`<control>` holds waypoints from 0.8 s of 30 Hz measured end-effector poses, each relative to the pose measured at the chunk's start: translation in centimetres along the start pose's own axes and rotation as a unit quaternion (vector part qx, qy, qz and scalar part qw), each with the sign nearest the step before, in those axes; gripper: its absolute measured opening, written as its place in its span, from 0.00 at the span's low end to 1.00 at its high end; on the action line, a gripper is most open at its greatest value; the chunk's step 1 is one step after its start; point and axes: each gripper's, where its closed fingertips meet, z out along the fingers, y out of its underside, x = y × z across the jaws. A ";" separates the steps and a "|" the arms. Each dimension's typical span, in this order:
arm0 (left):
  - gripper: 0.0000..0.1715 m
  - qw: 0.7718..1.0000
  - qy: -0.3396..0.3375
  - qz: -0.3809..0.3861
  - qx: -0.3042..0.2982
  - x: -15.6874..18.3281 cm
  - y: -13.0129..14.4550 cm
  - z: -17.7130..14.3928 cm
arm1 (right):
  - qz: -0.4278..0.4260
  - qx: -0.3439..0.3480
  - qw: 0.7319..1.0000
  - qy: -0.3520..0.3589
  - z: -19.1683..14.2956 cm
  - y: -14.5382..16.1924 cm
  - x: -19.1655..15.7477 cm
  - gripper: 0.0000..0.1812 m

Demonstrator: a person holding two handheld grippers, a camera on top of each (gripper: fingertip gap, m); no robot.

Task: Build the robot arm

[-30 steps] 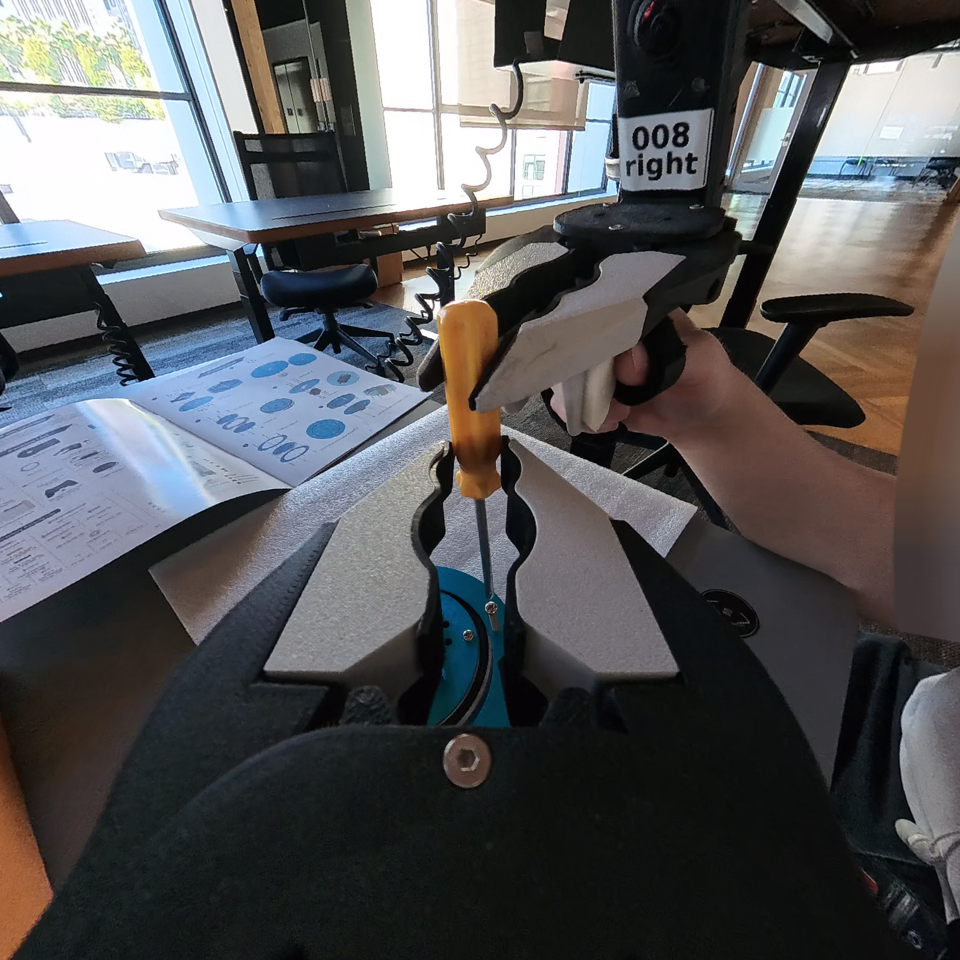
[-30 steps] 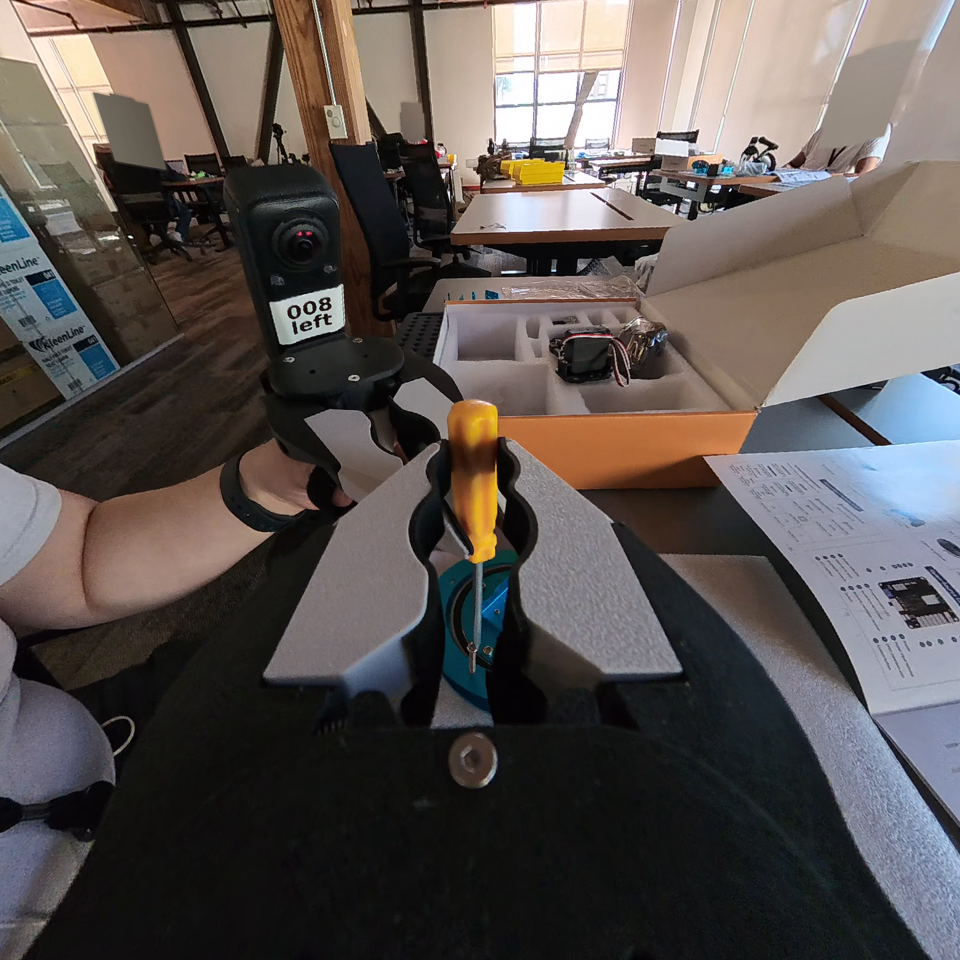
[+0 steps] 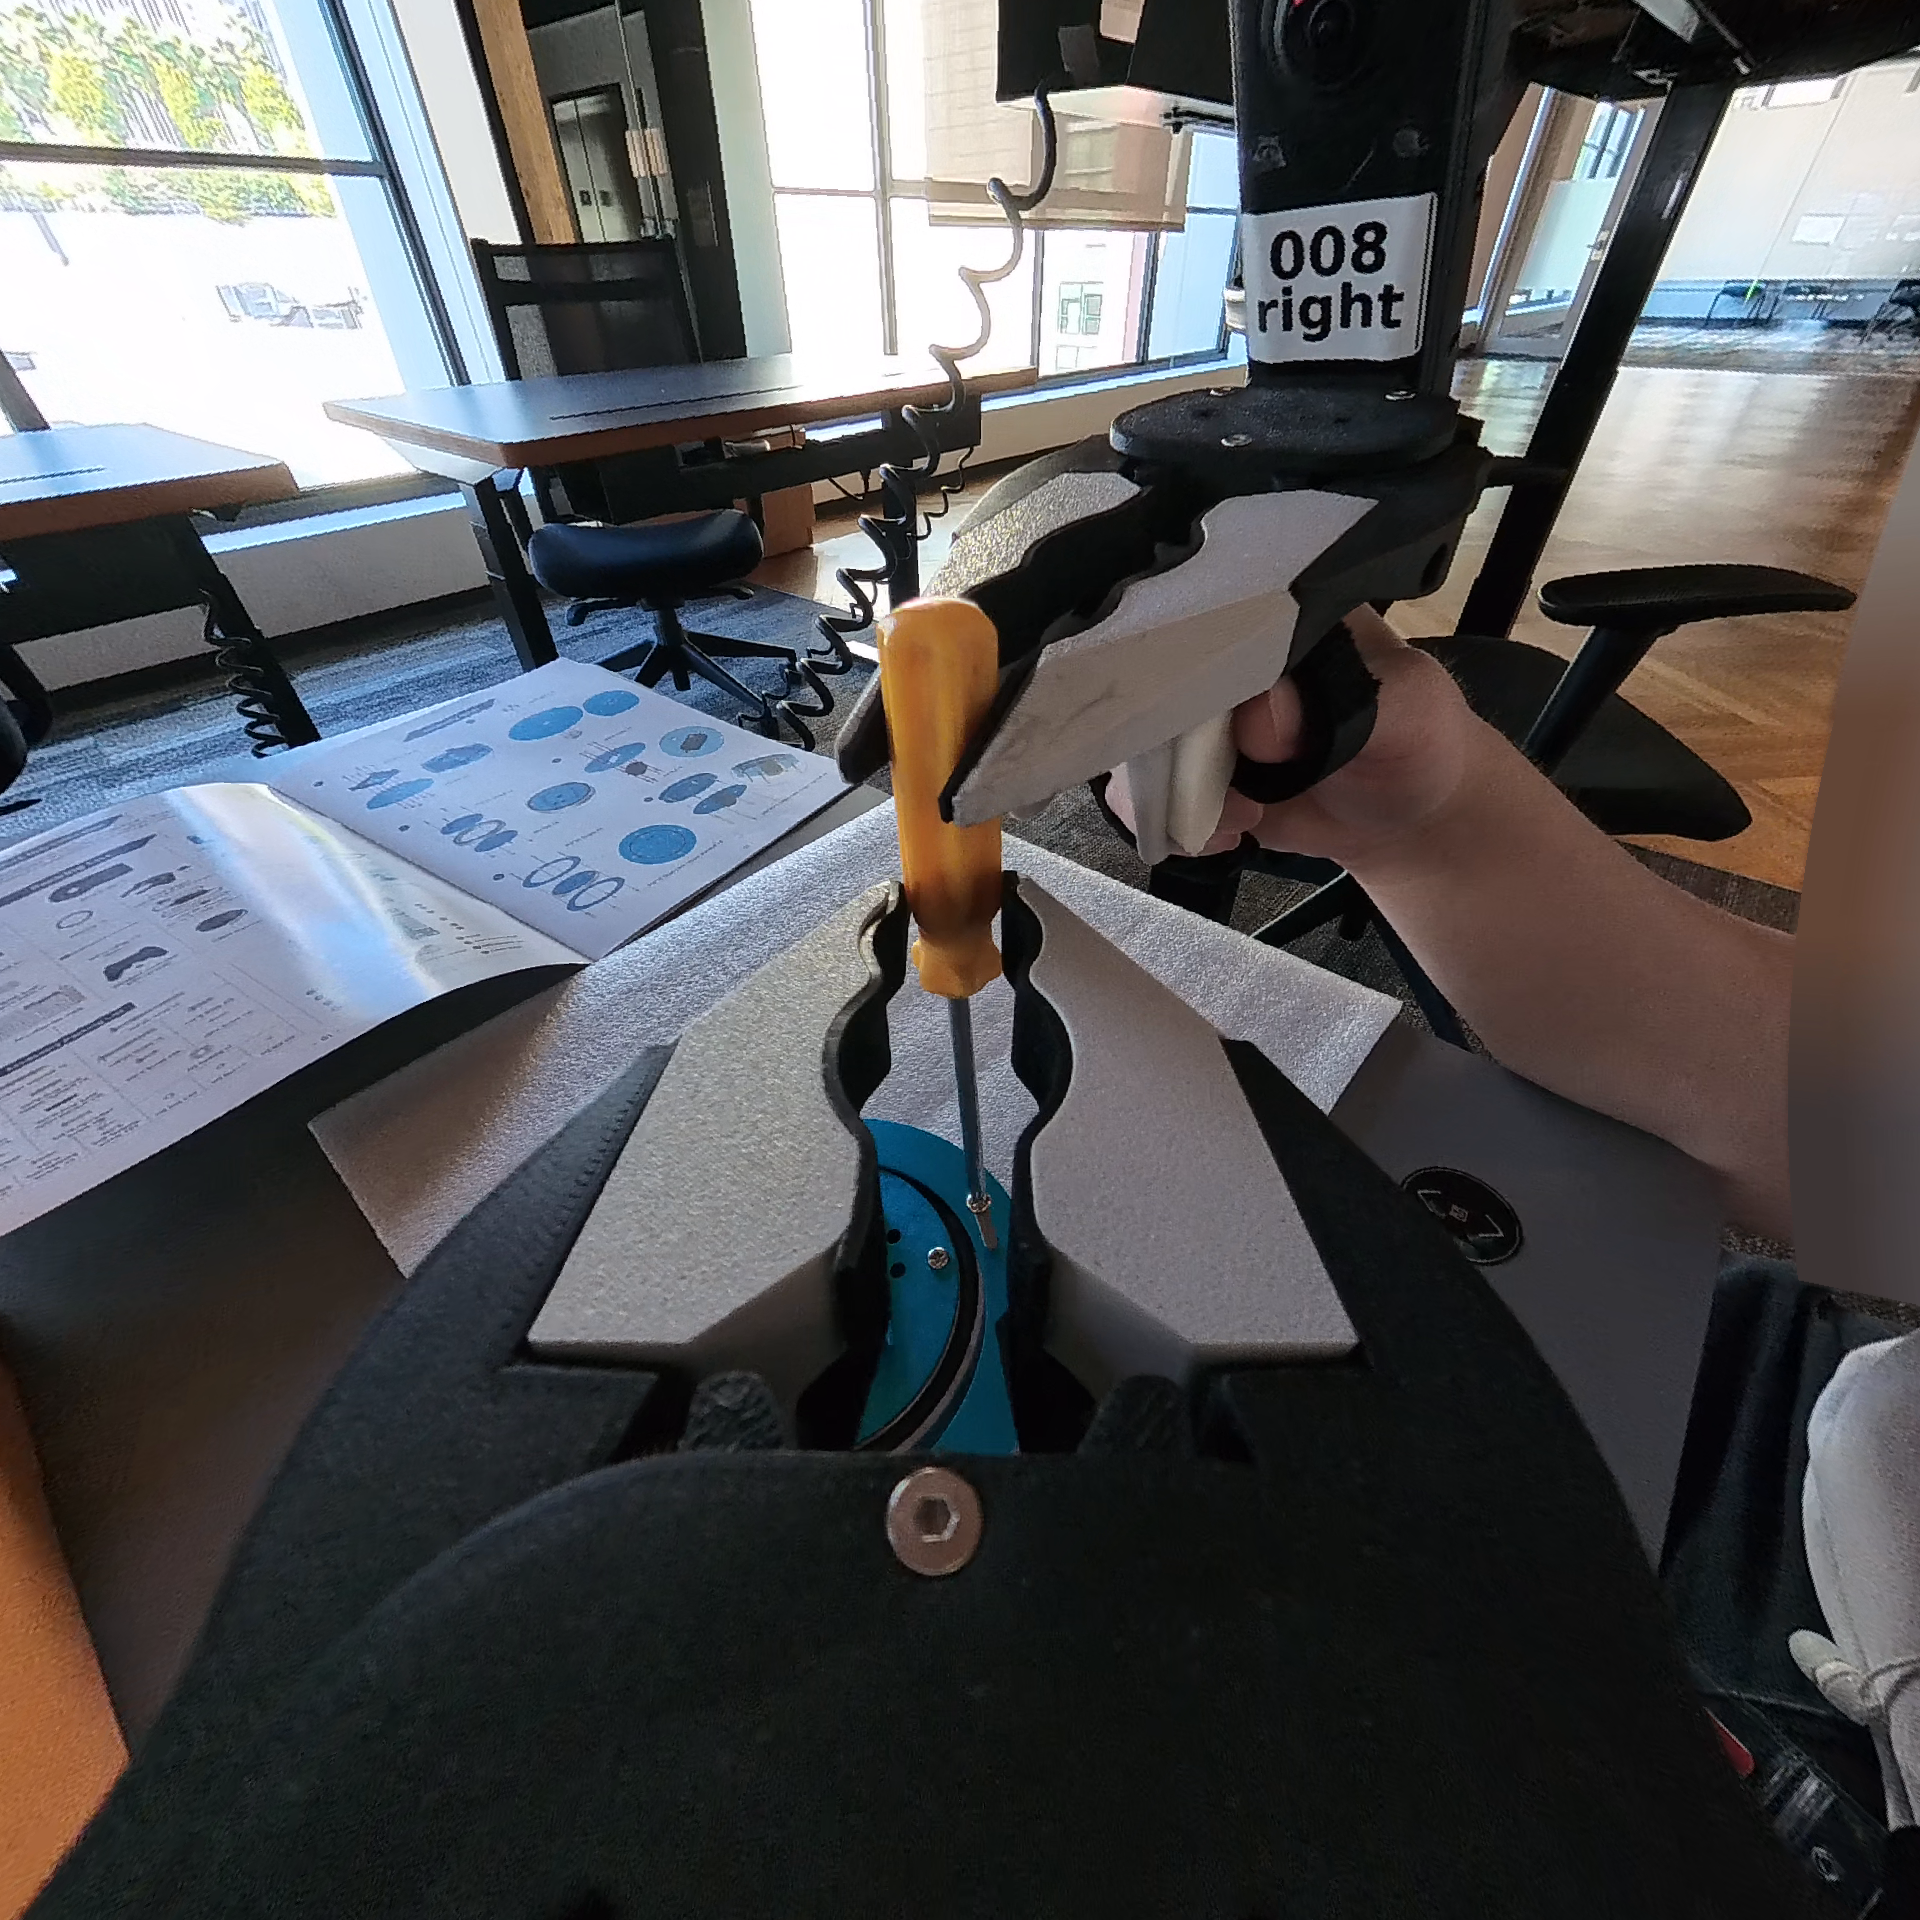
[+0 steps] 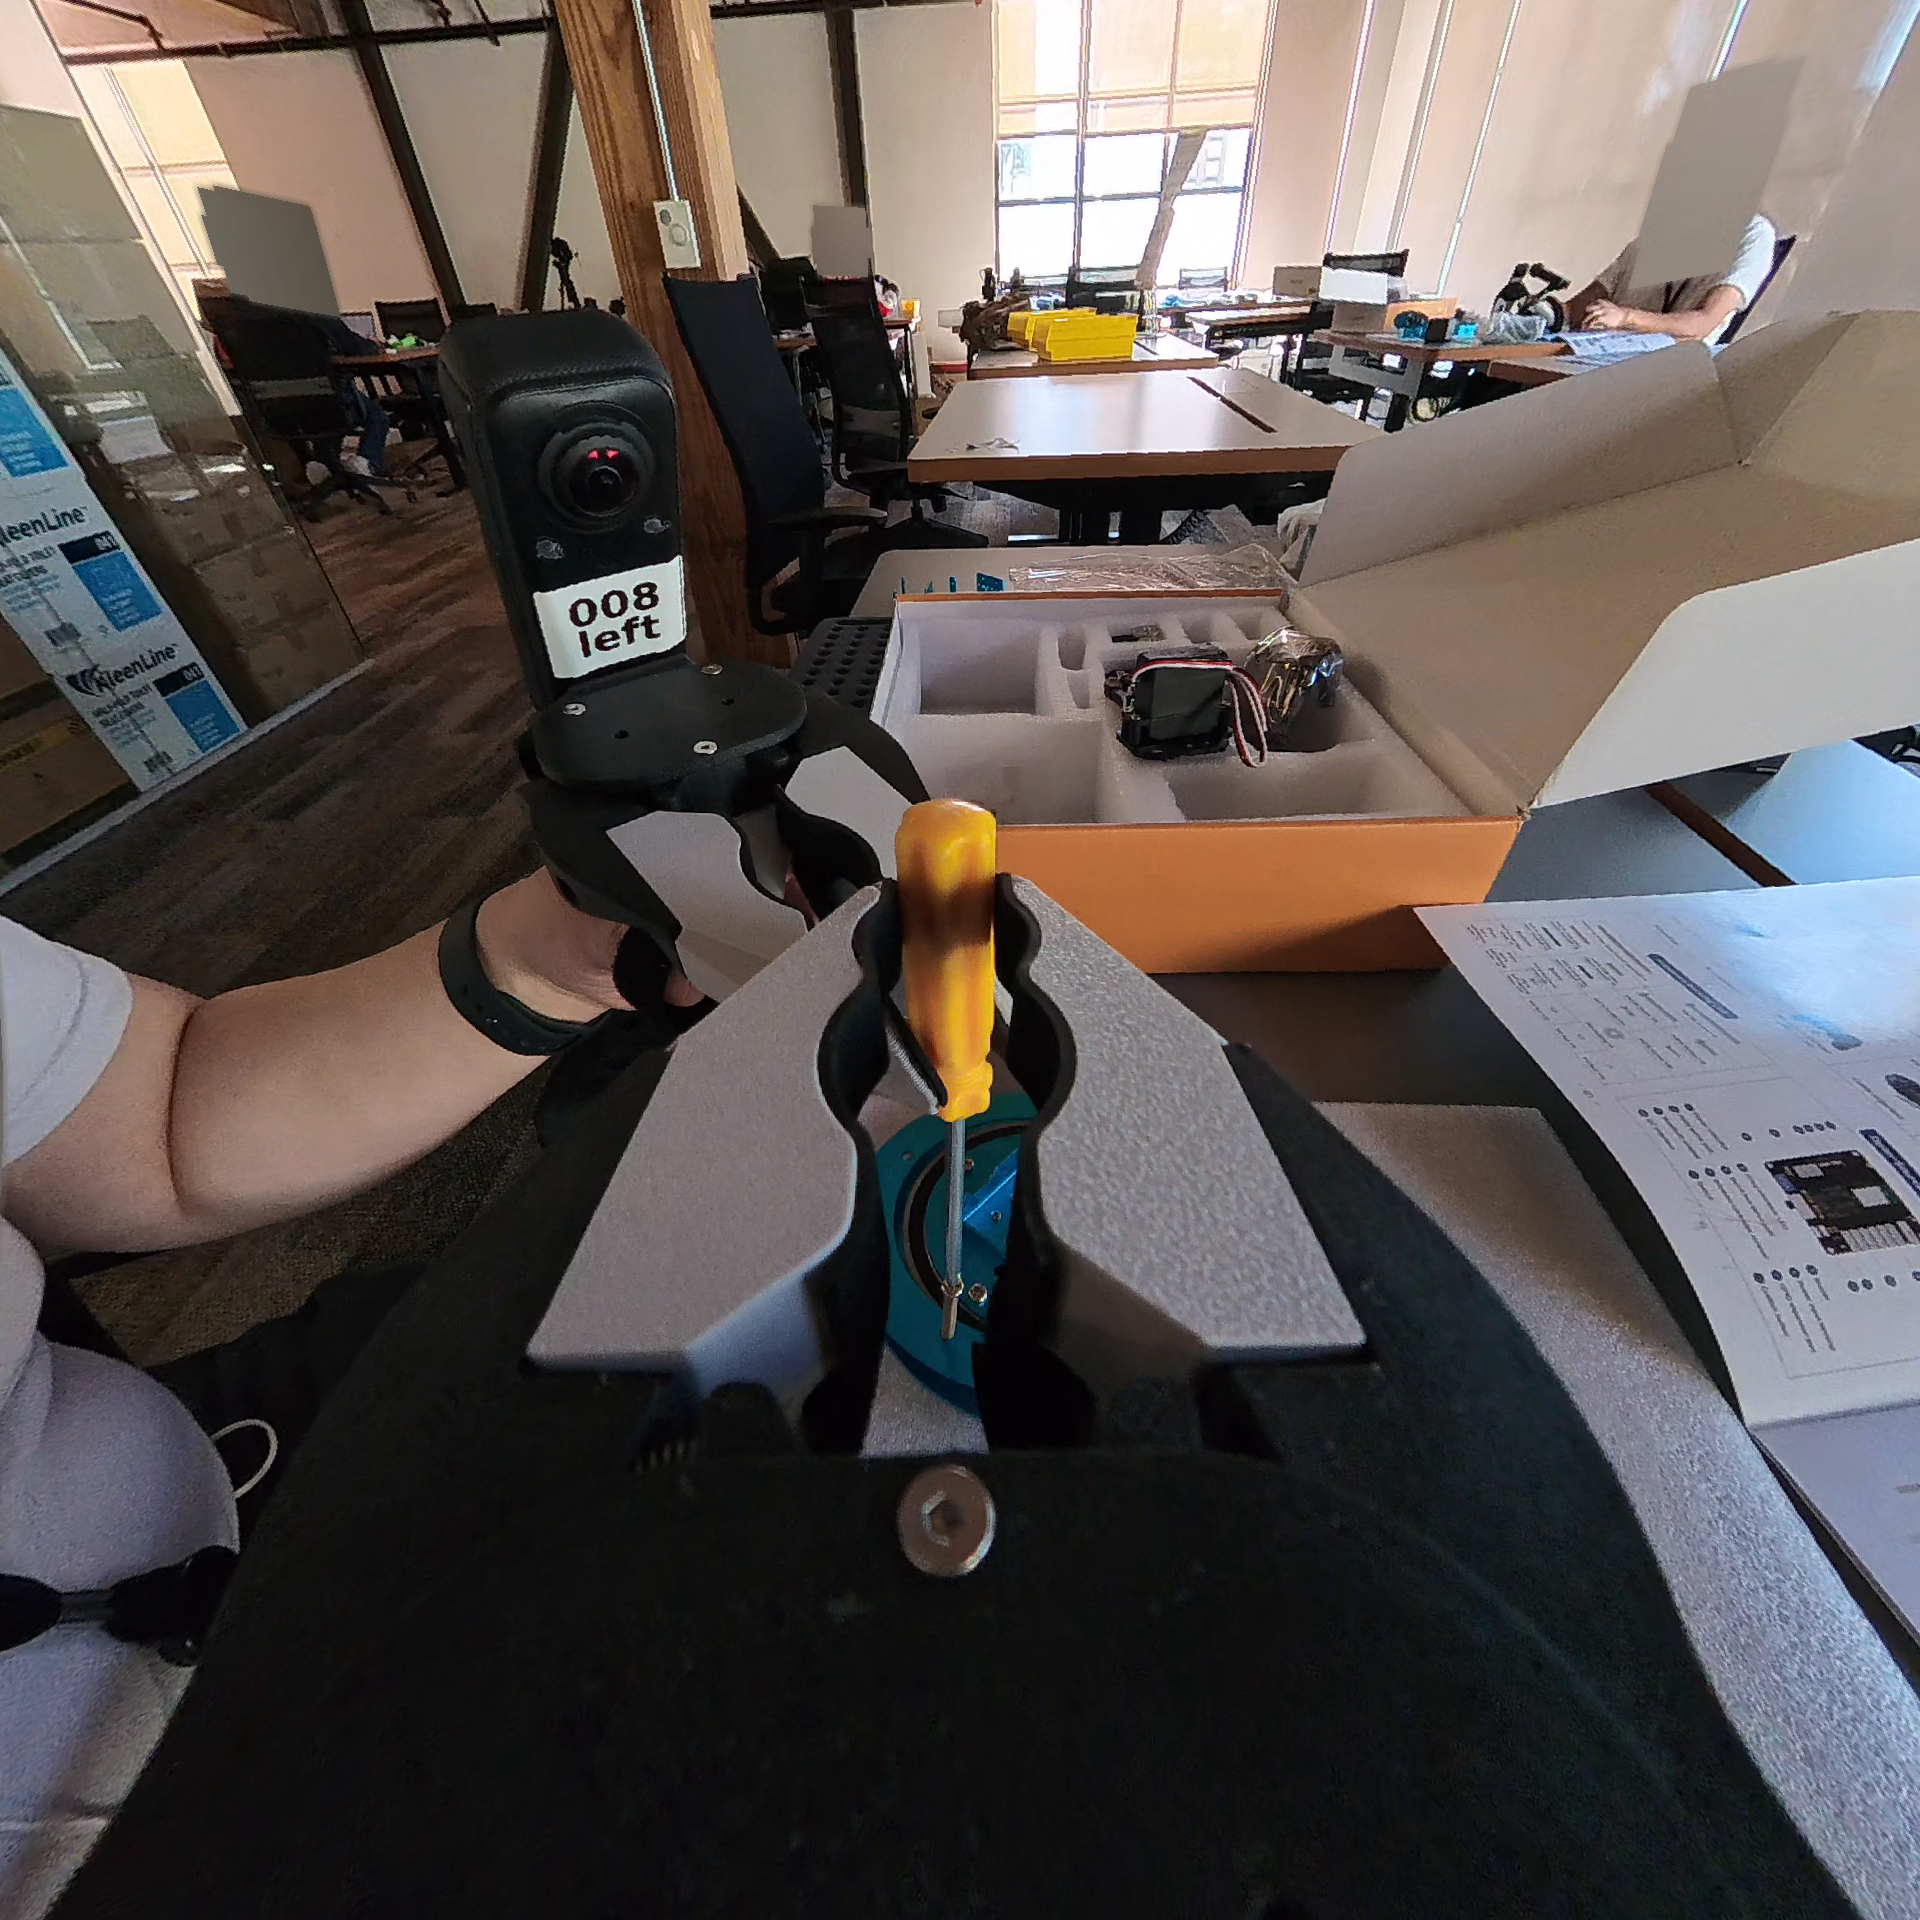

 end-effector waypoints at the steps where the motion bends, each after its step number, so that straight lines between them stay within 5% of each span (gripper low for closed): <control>1: 0.09 1.000 0.000 0.000 0.000 0.0 0.0 0.0 | 0.001 0.000 1.000 0.000 0.0 0.0 0.0 0.09; 24: 0.09 0.999 0.026 -0.022 0.003 0.4 0.3 -0.1 | -0.021 -0.062 0.998 0.008 -0.2 0.5 -0.3 0.09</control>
